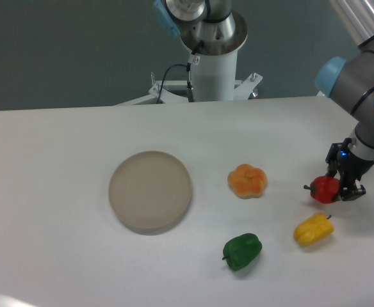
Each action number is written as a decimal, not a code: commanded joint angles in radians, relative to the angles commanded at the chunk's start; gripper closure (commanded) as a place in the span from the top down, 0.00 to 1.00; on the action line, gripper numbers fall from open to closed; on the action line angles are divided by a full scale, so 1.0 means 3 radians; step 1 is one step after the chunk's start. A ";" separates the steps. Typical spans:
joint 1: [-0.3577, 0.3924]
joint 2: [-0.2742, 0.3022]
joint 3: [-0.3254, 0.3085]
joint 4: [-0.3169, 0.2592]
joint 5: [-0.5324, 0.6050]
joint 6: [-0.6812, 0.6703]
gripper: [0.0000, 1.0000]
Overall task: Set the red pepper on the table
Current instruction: 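Carry the red pepper toward the yellow pepper and lower it, then open the gripper to release the red pepper onto the table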
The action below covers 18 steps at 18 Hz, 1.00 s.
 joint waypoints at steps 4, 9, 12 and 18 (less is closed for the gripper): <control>-0.0026 -0.0097 0.0051 0.0021 -0.0005 0.0005 0.43; 0.0020 -0.0118 0.0061 0.0021 -0.0072 0.0036 0.46; 0.0020 -0.0118 0.0056 0.0021 -0.0072 0.0036 0.54; 0.0051 -0.0067 0.0112 0.0005 -0.0128 -0.0036 1.00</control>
